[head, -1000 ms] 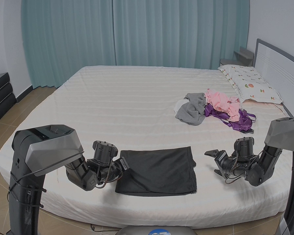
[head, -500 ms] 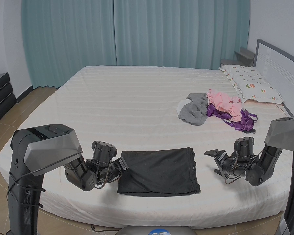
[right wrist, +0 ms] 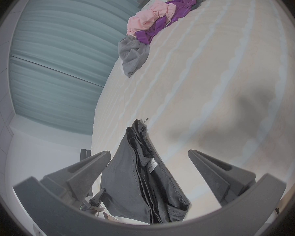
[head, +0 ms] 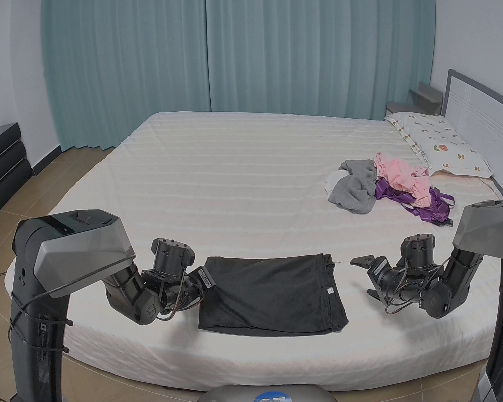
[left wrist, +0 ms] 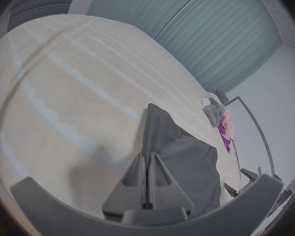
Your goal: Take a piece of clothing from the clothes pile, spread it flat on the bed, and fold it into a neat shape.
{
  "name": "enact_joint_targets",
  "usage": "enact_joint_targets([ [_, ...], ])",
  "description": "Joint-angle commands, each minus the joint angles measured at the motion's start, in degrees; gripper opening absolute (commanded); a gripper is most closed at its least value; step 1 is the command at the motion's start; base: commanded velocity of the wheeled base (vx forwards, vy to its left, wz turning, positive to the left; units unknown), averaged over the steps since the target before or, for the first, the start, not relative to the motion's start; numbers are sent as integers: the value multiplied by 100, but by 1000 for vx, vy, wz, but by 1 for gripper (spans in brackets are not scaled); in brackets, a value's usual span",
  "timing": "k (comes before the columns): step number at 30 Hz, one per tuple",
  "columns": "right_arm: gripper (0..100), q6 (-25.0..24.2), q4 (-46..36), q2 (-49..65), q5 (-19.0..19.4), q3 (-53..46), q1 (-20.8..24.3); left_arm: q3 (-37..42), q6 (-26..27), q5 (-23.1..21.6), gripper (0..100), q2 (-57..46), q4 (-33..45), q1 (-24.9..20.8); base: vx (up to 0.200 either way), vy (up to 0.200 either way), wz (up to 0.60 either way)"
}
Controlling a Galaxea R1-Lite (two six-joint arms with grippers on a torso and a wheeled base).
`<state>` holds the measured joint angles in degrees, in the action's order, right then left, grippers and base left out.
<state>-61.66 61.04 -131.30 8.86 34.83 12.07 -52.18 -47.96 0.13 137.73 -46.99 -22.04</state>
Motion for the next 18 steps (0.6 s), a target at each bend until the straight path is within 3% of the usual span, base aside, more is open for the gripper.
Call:
enact_joint_targets([
  [1, 100, -4, 5, -9, 1, -2, 6, 14, -3, 4, 0, -18, -3, 51, 0, 200, 0],
  [18, 100, -4, 5, -9, 1, -2, 15, 50, -3, 4, 0, -44, -11, 200, 0, 200, 0],
])
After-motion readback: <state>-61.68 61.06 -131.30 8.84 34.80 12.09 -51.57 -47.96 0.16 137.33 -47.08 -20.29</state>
